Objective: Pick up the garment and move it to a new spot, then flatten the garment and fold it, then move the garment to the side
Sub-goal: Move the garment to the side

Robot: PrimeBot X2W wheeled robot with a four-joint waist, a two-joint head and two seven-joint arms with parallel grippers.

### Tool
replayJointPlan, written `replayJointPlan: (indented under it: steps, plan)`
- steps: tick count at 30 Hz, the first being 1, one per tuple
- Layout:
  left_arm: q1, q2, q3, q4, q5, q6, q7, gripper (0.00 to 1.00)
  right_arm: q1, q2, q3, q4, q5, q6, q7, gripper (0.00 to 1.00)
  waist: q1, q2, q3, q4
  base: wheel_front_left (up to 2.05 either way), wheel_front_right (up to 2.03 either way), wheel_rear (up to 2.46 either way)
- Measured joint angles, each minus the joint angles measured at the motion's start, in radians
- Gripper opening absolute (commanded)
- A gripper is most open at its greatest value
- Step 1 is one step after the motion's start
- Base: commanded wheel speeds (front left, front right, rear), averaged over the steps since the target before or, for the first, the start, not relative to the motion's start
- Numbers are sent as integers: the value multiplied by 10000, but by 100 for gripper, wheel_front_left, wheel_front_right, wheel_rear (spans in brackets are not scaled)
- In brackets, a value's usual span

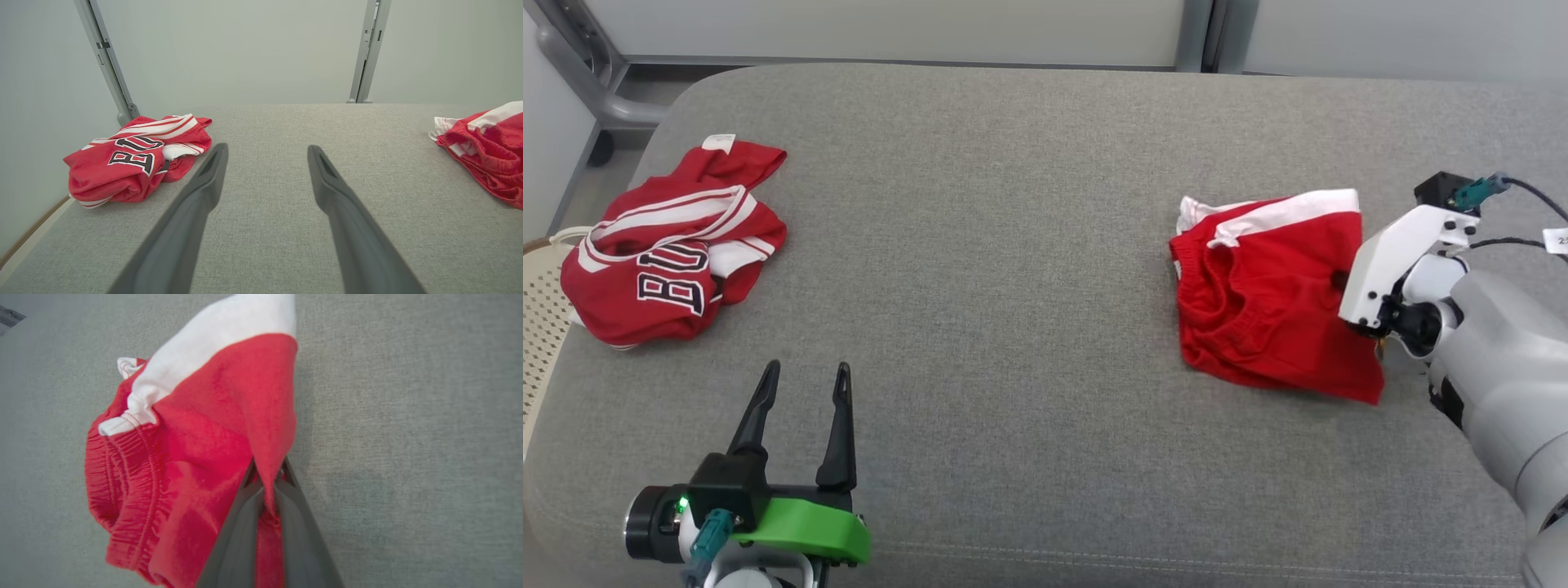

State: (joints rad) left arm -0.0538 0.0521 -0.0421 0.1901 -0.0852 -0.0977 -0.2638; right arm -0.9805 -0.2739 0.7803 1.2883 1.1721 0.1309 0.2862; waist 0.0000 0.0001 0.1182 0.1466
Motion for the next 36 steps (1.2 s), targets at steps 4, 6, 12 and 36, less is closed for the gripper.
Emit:
replayJointPlan:
  steps: [4, 6, 12, 36]
  plan:
    - [-81, 67, 194, -4, 58, 17, 0, 100, -300, -447, 65, 4, -146, 0, -56, 0, 0, 0, 135, -99, 0, 0, 0]
    - [-87, 88, 299, -40, 69, 23, 0, 100, -395, -646, 92, 4, -209, 0, -58, 0, 0, 0, 202, -145, 0, 0, 0]
    - [-105, 107, 403, -134, 96, 23, -2, 100, -515, -1287, 171, 8, -445, 0, 33, 0, 0, 0, 412, -243, 0, 0, 0]
    - [-652, 125, 253, -403, 265, -84, -2, 100, -2178, -3860, -6, 13, -2207, 4, -48, 0, 0, 0, 1734, 150, 0, 0, 0]
